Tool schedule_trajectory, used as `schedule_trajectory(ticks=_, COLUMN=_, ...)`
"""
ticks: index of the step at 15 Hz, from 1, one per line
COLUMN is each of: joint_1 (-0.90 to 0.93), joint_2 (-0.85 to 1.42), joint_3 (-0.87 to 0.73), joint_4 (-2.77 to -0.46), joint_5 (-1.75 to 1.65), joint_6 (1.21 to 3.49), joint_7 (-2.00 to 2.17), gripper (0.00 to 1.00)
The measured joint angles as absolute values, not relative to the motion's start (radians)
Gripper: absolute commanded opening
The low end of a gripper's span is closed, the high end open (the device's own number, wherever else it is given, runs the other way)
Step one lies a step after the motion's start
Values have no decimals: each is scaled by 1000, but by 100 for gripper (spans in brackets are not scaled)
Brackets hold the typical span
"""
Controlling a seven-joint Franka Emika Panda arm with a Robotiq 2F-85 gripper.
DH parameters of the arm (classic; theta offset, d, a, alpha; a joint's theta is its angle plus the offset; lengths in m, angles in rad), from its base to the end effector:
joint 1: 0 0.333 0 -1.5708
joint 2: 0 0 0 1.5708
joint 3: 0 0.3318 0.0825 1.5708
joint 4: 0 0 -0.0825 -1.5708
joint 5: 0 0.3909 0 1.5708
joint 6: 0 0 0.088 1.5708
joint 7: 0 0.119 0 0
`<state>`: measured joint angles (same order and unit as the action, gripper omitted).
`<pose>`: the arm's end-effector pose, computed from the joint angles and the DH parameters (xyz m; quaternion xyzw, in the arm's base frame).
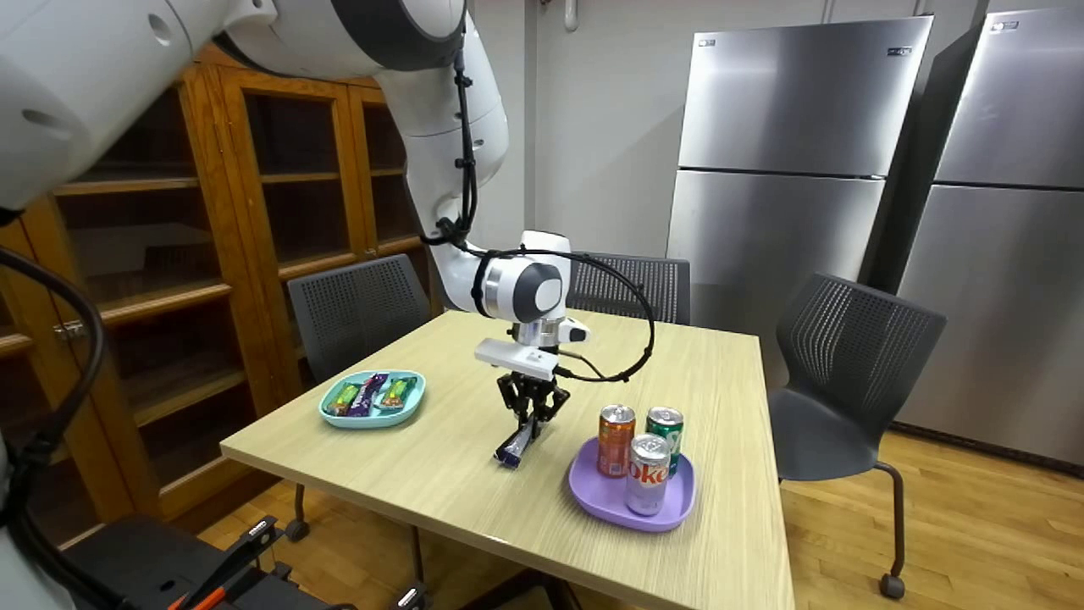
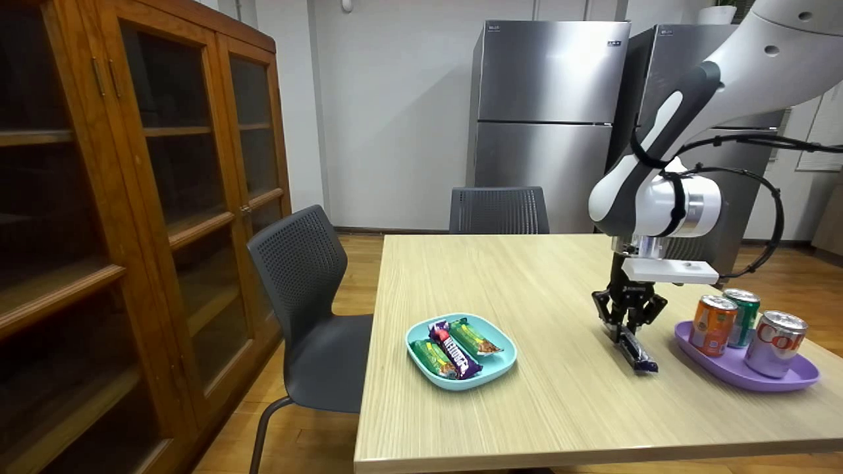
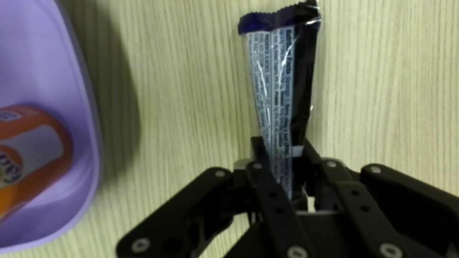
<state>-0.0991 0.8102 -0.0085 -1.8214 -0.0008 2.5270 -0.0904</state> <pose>0.6315 -0.0681 0.0736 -0.9986 0.0071 0.0523 0.0018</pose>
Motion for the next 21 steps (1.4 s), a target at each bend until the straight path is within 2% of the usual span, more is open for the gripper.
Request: schedule_trajectory(ticks=21, joint_1=212, joint_2=740, joint_3=4, joint_4=-1810, joint_5=-164, joint_6=2511, joint_7=-79, gripper=6)
